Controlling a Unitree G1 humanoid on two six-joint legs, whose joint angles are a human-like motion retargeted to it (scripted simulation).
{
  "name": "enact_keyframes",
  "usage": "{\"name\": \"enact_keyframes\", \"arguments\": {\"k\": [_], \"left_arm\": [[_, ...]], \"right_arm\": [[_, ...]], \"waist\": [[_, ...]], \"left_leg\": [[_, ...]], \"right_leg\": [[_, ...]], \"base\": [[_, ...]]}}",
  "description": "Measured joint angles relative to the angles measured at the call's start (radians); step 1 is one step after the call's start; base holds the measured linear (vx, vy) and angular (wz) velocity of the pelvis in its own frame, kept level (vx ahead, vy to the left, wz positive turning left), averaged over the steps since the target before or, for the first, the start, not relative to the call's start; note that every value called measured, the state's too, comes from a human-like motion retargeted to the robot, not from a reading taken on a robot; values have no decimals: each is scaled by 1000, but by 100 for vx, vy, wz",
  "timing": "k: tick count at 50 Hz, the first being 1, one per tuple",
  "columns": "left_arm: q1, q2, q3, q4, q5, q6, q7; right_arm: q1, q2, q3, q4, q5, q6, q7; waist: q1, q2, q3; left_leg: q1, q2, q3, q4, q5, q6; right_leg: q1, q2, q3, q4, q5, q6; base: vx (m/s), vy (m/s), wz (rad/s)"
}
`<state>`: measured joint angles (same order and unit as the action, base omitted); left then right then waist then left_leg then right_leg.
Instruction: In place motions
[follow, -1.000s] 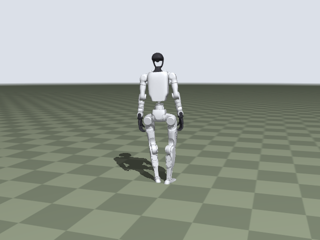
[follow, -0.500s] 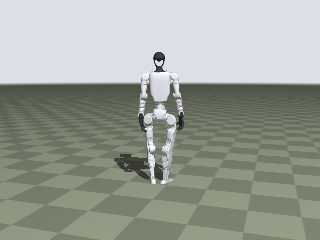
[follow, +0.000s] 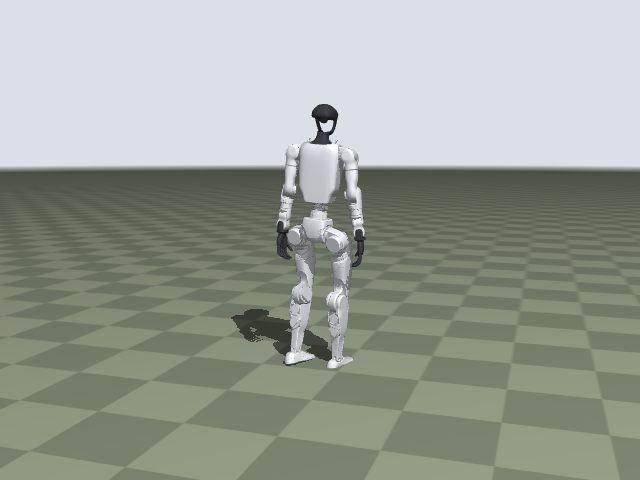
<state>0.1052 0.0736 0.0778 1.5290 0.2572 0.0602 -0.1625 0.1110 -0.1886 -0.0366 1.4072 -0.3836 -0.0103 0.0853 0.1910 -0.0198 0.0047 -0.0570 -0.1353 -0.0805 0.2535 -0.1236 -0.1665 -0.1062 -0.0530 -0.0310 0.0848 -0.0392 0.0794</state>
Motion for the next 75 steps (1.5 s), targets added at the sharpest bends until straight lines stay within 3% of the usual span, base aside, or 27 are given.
{"name": "enact_keyframes", "arguments": {"k": [3,5,8,10,13,19,25,28,32,35,40,43,45,47,48,52,54,57,59,63,65,67,68,69,72,75], "left_arm": [[10,2,-3,11,-4,2,-9],[2,6,1,17,-4,7,-21],[-38,28,1,-4,6,9,-30],[-53,48,-14,-27,16,3,-36],[-45,72,-13,-38,35,0,-38],[1,70,30,14,22,12,-13],[43,31,54,52,12,19,1],[61,14,50,43,24,19,-2],[93,1,35,-11,34,20,-23],[98,1,36,-56,2,-1,-34],[90,8,56,-95,33,-9,-40],[86,22,51,-116,33,-13,-33],[78,35,41,-123,20,-14,-30],[61,49,38,-125,-3,-10,-32],[55,51,40,-125,-17,-9,-33],[37,34,77,-126,-70,-9,-32],[34,23,93,-129,-91,-14,-30],[25,19,90,-134,-93,-19,-35],[21,22,75,-134,-74,-18,-33],[12,31,30,-134,-40,-18,-22],[11,32,12,-134,-32,-18,-22],[20,27,9,-132,-30,-19,-28],[19,24,19,-129,-29,-17,-34],[16,21,31,-125,-27,-15,-41],[-4,13,61,-114,-22,-9,-51],[-25,19,67,-119,-12,-18,-57]], "right_arm": [[9,-6,-8,-4,-4,3,-5],[11,-8,-5,-15,8,5,-13],[-7,-3,-9,-28,66,-8,-33],[-14,-2,-16,-24,98,-17,-33],[-12,1,-11,-2,84,-3,-20],[13,-11,-12,58,61,4,-31],[9,-41,-39,133,52,29,-60],[0,-53,-61,162,78,33,-64],[-13,-54,-99,170,97,41,-52],[-27,-39,-94,133,103,34,-45],[-33,-21,-47,95,98,15,-49],[-44,-3,-20,113,94,22,-53],[-51,12,-16,121,95,26,-45],[-61,25,-12,110,89,27,-26],[-66,29,-5,99,83,27,-16],[-111,28,54,59,43,22,-2],[-144,25,92,49,26,20,-6],[-190,23,135,37,17,17,-1],[-202,26,150,25,17,14,4],[-189,30,147,-1,22,6,4],[-174,29,138,0,21,4,3],[-157,25,136,19,9,8,6],[-156,22,139,35,-2,13,11],[-154,22,140,51,-14,21,14],[-146,30,124,106,-25,49,-6],[-132,23,102,167,19,49,-16]], "waist": [[-86,7,-17],[-154,14,-21],[-162,6,43],[-154,16,74],[-145,42,63],[-143,79,11],[-113,124,-26],[-104,127,-41],[-66,132,-57],[-122,130,-32],[-240,137,-31],[-215,76,-44],[-198,11,-38],[-173,-43,-15],[-165,-54,-8],[-167,-51,4],[-164,-57,21],[-170,-67,47],[-160,-71,55],[-109,-61,66],[-84,-46,67],[-110,-45,47],[-155,-41,31],[-190,-37,18],[-257,-29,6],[-237,-22,9]], "left_leg": [[39,44,201,-86,-91,103],[40,32,193,-124,-107,116],[58,34,312,-152,-132,133],[73,40,359,-175,-148,143],[75,70,464,-201,-172,142],[65,85,644,-237,-222,124],[81,113,848,-248,-239,64],[103,99,938,-247,-233,26],[144,94,1049,-244,-182,-23],[190,100,1107,-215,-107,-37],[276,118,1153,-163,85,-34],[300,113,1189,-62,272,3],[299,131,1164,73,400,62],[258,201,1099,295,472,122],[228,237,1047,389,486,125],[62,264,786,544,434,37],[12,258,721,538,409,76],[-24,257,678,452,349,197],[-54,208,590,339,303,246],[-81,92,301,79,210,281],[-63,55,175,-47,194,270],[-27,63,198,-98,160,286],[-7,125,355,-83,151,255],[6,138,413,-94,139,257],[44,103,383,-156,115,285],[98,71,406,-220,89,306]], "right_leg": [[-29,10,41,2,37,1],[-50,26,63,3,57,-22],[-80,51,133,31,57,-61],[-101,51,87,56,30,-96],[-135,16,-126,82,-35,-177],[-89,-86,-719,94,-159,-117],[9,-89,-1095,131,-205,-69],[60,-48,-1219,78,-194,-58],[-3,-25,-1013,63,-77,-121],[10,23,-895,11,-66,-161],[36,44,-753,-23,-45,-158],[48,15,-679,-45,-36,-170],[51,-38,-588,-43,-28,-164],[71,-83,-542,-48,-12,-155],[80,-86,-531,-56,-1,-155],[73,-56,-476,-68,37,-168],[55,-48,-385,-52,48,-177],[37,-39,-270,-28,58,-186],[27,-24,-194,-18,67,-191],[31,34,-54,-8,82,-199],[47,70,5,-6,85,-200],[63,70,28,-8,86,-191],[64,69,13,-10,84,-187],[67,68,5,-13,84,-185],[84,66,0,-21,84,-182],[98,75,50,-16,81,-177]], "base": [[-9,6,-71],[-27,6,-67],[-43,6,-168],[-41,8,-185],[-26,6,-206],[-15,3,-216],[-3,-5,-253],[9,-11,-249],[21,-12,-247],[12,-25,-146],[23,-10,-109],[26,-16,-180],[25,-23,-159],[25,-22,-175],[23,-22,-175],[10,-11,-187],[5,-4,-222],[7,1,-196],[8,5,-197],[18,7,-193],[27,12,-161],[28,15,-64],[22,18,10],[16,17,23],[9,15,-17],[14,19,-74]]}}
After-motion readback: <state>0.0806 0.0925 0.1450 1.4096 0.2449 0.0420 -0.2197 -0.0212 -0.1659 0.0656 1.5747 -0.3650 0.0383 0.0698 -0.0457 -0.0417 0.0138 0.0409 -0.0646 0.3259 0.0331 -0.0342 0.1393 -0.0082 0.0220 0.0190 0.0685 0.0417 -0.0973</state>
